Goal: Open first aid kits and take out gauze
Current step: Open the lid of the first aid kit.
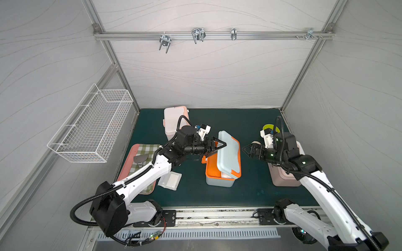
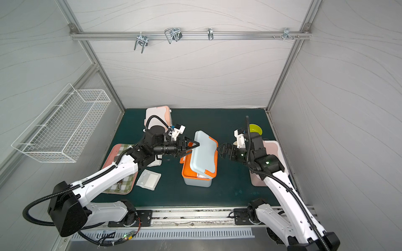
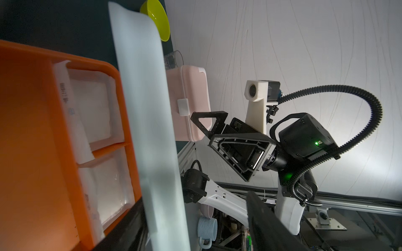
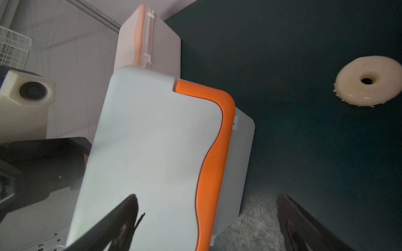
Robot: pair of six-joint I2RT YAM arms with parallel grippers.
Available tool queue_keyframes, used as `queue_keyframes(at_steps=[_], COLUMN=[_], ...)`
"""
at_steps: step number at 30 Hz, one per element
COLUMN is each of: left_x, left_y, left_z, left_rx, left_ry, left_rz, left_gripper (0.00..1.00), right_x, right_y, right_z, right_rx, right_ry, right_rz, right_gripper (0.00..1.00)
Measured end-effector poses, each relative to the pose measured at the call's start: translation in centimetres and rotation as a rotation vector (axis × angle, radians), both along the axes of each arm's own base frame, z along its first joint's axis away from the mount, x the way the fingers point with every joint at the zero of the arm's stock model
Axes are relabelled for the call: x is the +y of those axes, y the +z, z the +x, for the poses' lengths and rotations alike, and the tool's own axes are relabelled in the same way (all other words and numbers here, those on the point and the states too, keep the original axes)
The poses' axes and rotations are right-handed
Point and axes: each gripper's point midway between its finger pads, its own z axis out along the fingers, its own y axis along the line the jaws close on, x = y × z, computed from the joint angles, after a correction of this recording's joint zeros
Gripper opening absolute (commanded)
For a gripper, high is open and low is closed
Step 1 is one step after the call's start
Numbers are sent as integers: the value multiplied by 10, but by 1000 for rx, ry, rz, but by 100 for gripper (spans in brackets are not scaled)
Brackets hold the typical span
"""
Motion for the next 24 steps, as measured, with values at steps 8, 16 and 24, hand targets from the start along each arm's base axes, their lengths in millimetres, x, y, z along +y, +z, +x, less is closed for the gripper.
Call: queue_keyframes(at_steps=[8, 16, 24], left_x=[-62, -127, -117], left_y=[29, 21, -4], left_z=[-13, -16, -13], left_rx=[-113, -161, -175], left_ry=[-101, -210, -220], left_rz=[82, 163, 277], left_gripper=[70, 74, 96], right_x=[-40, -87, -92], right_y=[11, 37, 41], right_z=[-3, -20, -26], right_rx=[44, -7, -4], right_ry=[-187, -371, -375], right_rz=[-84, -112, -104], right_gripper=[99, 99, 99])
